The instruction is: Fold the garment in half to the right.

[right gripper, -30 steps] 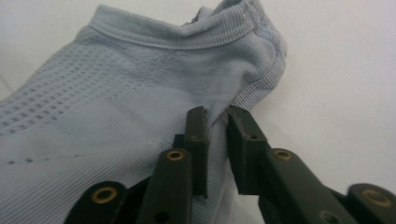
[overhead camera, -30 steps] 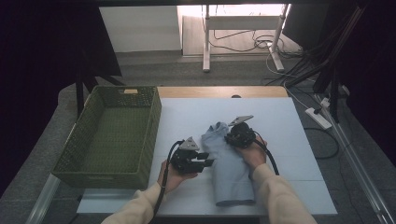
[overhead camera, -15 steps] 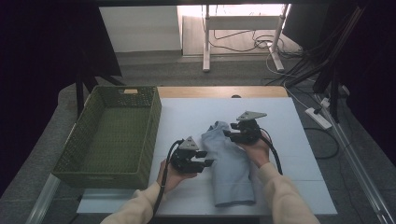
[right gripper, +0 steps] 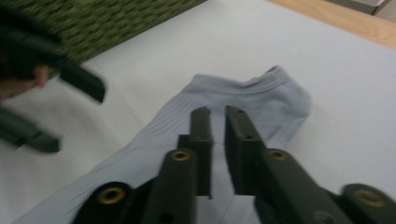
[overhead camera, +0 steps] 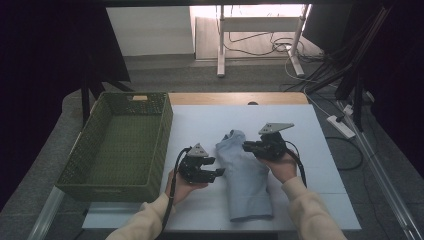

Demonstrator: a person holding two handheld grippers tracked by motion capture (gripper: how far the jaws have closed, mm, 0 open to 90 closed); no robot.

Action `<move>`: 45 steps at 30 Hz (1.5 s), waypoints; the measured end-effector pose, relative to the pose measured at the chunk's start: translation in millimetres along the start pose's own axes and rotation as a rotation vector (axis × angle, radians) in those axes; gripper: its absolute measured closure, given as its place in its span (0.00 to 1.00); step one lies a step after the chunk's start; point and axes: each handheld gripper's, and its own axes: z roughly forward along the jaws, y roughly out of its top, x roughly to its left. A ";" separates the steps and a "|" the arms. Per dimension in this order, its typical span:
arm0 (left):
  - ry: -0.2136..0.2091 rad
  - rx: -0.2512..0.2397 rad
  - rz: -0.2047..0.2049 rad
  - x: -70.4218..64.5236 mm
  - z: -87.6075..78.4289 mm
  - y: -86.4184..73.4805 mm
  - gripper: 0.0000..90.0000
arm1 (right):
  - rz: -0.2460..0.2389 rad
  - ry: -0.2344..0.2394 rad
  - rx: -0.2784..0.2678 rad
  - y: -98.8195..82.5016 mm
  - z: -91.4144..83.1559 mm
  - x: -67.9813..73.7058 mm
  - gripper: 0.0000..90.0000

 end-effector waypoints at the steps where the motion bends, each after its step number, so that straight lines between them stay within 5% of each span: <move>1: 0.001 -0.002 -0.004 0.4 0.0 0.0 0.45 | -0.013 0.011 0.008 -0.2 -1.7 4.3 0.96; 16: 0.009 -0.007 -0.012 5.3 -2.5 -0.1 0.43 | -0.070 0.104 0.069 -25.4 -11.1 49.1 0.99; 22: 0.017 -0.012 -0.013 5.5 -4.2 0.3 0.43 | -0.044 0.116 0.126 -37.8 -1.1 46.8 0.99; 28: 0.020 -0.006 -0.015 6.7 -4.2 0.2 0.43 | -0.105 0.074 0.225 -54.6 19.7 54.9 0.99; 35: 0.023 -0.008 -0.016 7.5 -3.8 -0.2 0.42 | -0.063 0.096 0.191 -59.9 21.8 50.9 0.99; 45: 0.026 -0.003 -0.020 8.2 -2.7 -1.0 0.41 | -0.065 0.092 0.183 -59.6 21.2 51.4 0.99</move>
